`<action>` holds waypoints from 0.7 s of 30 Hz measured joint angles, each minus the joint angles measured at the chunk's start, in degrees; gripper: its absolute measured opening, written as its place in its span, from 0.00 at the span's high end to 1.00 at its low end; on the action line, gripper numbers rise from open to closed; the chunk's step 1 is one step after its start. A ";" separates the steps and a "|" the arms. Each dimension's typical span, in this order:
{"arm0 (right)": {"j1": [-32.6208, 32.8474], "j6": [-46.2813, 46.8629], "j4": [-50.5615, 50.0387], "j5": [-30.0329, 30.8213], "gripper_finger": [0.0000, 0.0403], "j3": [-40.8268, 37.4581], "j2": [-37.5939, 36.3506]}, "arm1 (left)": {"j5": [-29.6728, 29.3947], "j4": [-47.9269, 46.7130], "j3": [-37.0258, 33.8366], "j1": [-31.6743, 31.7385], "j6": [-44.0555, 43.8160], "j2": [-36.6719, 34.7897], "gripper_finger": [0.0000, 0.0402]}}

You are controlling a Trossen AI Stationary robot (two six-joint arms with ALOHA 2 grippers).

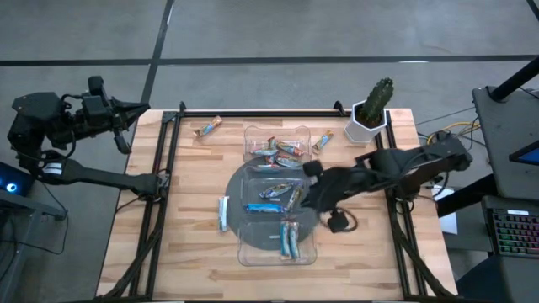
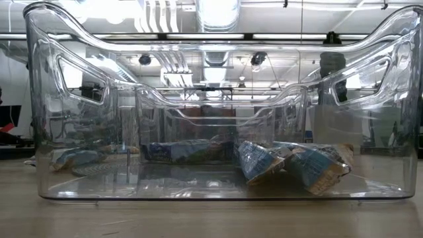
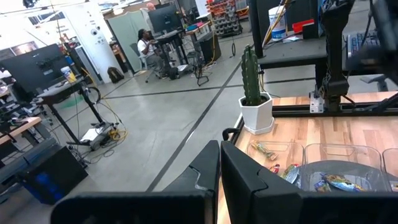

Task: Pick and place Granola Bars by type
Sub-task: Put the yellow granola bar into the bottom transparent bin

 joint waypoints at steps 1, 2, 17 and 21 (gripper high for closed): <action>-0.02 2.04 0.93 1.34 0.98 -0.01 -1.04 | -0.01 0.02 0.00 0.02 -0.02 0.11 1.00; 0.00 3.90 1.54 2.81 0.98 0.00 -2.01 | -0.01 0.01 0.00 0.00 -0.01 0.25 1.00; -0.74 17.15 10.83 9.71 0.98 -0.21 -12.52 | 0.19 5.16 0.00 0.00 -1.71 5.31 1.00; -1.18 21.01 10.83 17.82 0.98 -0.50 -15.68 | 0.24 5.35 0.00 0.01 -1.90 6.32 1.00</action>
